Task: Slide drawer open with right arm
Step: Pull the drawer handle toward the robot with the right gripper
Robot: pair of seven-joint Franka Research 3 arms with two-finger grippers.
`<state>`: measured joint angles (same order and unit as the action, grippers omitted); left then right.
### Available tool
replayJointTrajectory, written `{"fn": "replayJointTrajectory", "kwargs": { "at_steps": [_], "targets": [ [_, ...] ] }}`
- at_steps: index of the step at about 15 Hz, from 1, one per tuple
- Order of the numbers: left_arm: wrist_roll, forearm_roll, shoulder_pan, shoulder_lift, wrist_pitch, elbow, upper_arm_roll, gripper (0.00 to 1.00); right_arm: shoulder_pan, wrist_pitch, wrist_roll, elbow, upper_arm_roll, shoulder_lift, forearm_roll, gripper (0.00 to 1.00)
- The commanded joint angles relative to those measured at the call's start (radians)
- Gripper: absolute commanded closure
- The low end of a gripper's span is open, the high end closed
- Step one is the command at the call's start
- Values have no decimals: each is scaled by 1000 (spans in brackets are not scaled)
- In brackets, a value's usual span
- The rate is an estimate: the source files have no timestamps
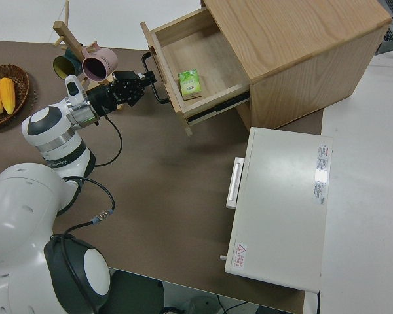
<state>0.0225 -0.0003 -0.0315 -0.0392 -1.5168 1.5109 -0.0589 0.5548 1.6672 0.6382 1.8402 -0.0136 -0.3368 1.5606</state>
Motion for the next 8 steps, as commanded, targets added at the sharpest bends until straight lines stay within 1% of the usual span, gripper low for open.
{"fn": "replayJointTrajectory", "kwargs": {
  "at_steps": [1, 3, 6, 8],
  "targets": [
    [10, 17, -5, -11, 20, -24, -7, 7, 30, 6, 6, -18, -8, -19, -36, 1000],
    [10, 17, -5, -11, 20, -24, -7, 7, 54, 3, 8, -18, -8, -27, -43, 1000],
    [10, 17, -5, -13, 20, -26, -7, 7, 71, -35, 5, -19, -8, -33, -43, 1000],
    [10, 17, -5, -11, 20, -24, -7, 7, 80, -38, 6, -19, -8, -36, -43, 1000]
  ]
}}
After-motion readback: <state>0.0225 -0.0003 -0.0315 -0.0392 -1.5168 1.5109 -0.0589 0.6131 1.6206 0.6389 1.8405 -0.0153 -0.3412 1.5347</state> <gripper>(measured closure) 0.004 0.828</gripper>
